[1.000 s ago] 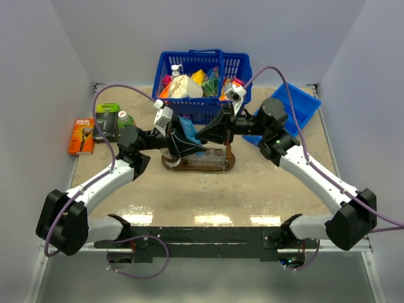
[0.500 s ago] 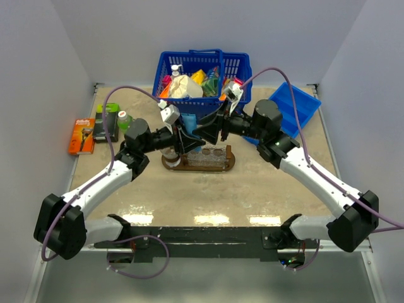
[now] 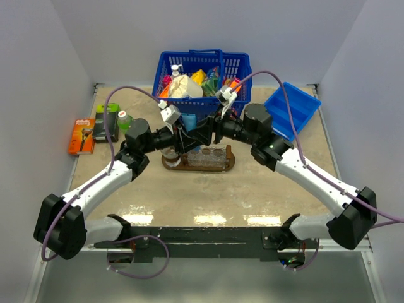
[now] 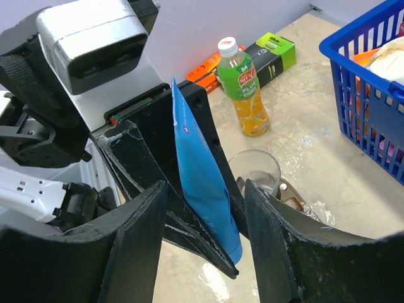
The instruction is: Prepare toiletry sets of a toothbrush and toothpaste on the tray
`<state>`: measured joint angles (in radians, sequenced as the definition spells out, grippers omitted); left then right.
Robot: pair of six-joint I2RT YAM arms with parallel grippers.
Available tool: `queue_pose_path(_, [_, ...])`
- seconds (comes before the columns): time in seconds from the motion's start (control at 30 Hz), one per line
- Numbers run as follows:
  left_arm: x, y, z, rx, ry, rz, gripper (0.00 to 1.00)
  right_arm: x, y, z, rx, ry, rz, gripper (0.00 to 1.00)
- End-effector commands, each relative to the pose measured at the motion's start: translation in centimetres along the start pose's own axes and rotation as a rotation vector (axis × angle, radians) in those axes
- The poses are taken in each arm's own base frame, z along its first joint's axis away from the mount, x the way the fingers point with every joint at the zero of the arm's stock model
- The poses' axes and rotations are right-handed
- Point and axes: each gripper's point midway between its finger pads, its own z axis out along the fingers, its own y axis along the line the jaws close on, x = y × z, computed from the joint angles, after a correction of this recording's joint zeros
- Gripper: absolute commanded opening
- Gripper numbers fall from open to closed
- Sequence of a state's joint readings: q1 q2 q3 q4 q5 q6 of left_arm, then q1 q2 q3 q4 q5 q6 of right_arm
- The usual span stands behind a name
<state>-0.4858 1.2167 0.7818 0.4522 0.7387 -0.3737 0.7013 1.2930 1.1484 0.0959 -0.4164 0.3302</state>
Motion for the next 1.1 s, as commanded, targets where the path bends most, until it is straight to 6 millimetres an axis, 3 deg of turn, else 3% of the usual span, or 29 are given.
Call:
queue_pose_path(0.0, [-3.8, -1.1, 0.0, 0.019, -0.084, 0.103, 0.0, -1.6, 0.0, 0.6, 0.035, -0.029, -0.042, 0.54])
queue_pose_path(0.4, [-3.6, -0.7, 0.1, 0.004, -0.07, 0.103, 0.0, -0.5, 0.4, 2.0, 0.028, 0.009, -0.044, 0.35])
queue_pose_path(0.47, [-3.6, -0.6, 0.1, -0.003, -0.067, 0.103, 0.0, -0.4, 0.3, 1.9, 0.036, 0.015, -0.046, 0.29])
queue_pose_path(0.67, [-3.5, -0.5, -0.1, -0.012, -0.061, 0.108, 0.0, -0.2, -0.1, 1.6, 0.057, 0.025, -0.059, 0.22])
queue_pose_path(0.73, [-3.5, -0.6, -0.1, -0.006, -0.058, 0.119, 0.0, -0.4, 0.0, 1.5, 0.056, 0.026, -0.063, 0.26])
queue_pose_path(0.9, [-2.3, -0.6, -0.6, 0.001, 0.002, 0.163, 0.0, -1.5, 0.9, 0.4, 0.041, 0.034, -0.098, 0.55])
queue_pose_path(1.07, [0.2, -1.2, -1.2, 0.055, 0.094, 0.195, 0.0, -2.6, 1.7, -0.7, 0.017, 0.053, -0.133, 0.59])
